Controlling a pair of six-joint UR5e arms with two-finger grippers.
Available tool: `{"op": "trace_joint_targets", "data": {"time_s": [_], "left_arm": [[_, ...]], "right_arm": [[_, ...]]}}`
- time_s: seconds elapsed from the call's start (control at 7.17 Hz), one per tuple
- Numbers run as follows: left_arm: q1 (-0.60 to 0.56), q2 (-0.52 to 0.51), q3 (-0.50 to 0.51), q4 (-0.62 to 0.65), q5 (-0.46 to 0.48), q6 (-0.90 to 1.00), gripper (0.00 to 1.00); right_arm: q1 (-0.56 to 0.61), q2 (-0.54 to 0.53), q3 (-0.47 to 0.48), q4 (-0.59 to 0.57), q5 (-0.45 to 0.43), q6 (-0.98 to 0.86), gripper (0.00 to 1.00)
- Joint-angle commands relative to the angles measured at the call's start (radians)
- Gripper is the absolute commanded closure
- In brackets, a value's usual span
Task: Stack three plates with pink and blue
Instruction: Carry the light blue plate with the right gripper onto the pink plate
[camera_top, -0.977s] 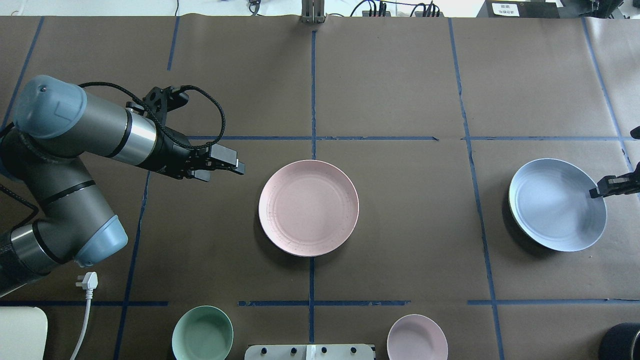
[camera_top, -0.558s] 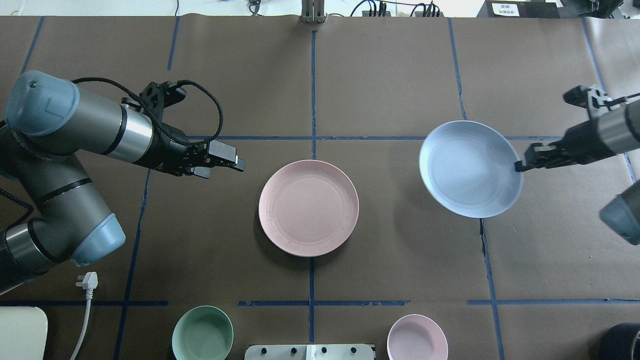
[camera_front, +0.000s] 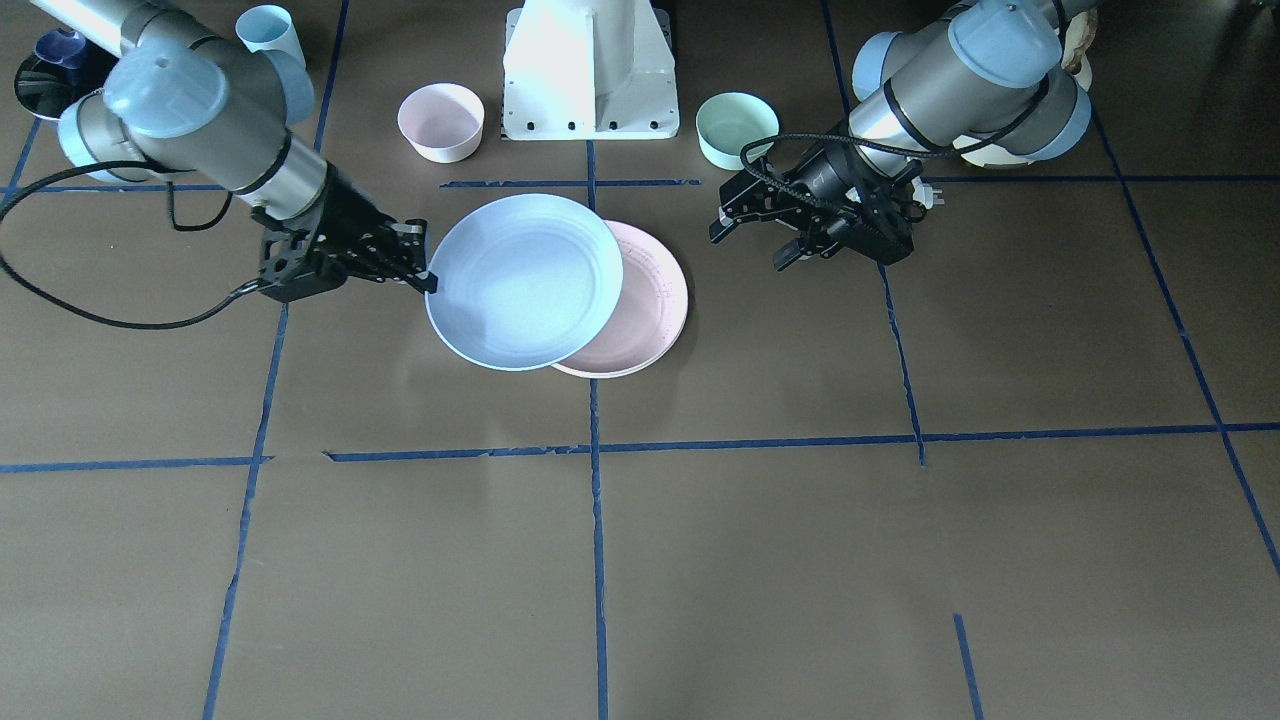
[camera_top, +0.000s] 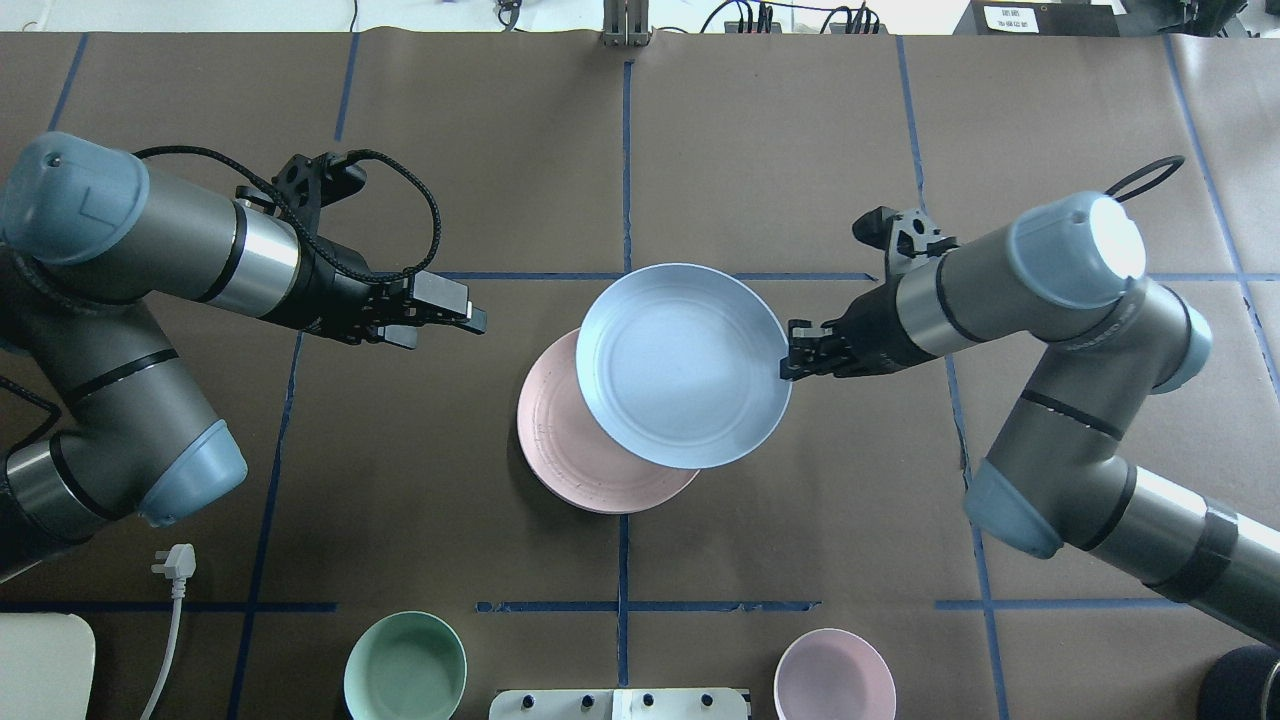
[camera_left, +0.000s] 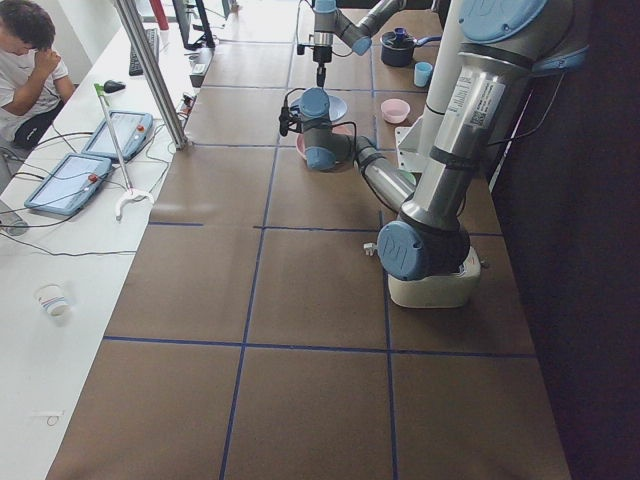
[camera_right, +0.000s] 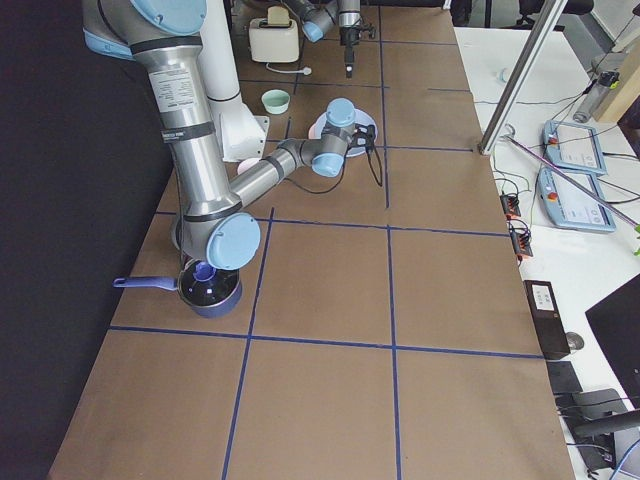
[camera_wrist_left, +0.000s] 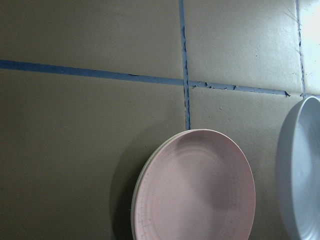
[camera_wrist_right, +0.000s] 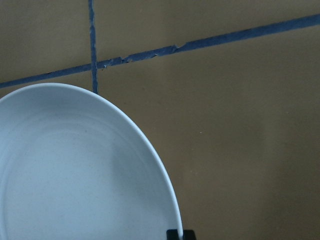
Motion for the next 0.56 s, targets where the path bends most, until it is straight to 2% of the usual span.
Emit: {"op": "trace_joint_targets", "data": {"time_s": [0.0, 0.14, 0.28, 0.42], "left_arm": [[-0.001, 0.0, 0.0, 0.0, 0.0, 0.0, 0.0], [-0.001, 0.0, 0.0, 0.0, 0.0, 0.0, 0.0], [-0.002, 0.0, 0.0, -0.002, 0.0, 0.0, 0.0], [-0.007, 0.003, 0.0, 0.0, -0.002, 0.0, 0.0]], "right_arm": [[-0.074, 0.059, -0.002, -0.088, -0.073, 0.011, 0.99], [-0.097, 0.08, -0.014, -0.091, -0.114, 0.023, 0.93], [-0.106, 0.121, -0.039, -0.138, -0.133, 0.029, 0.77], [-0.109, 0.126, -0.037, -0.152, -0.15, 0.028, 0.01]]}}
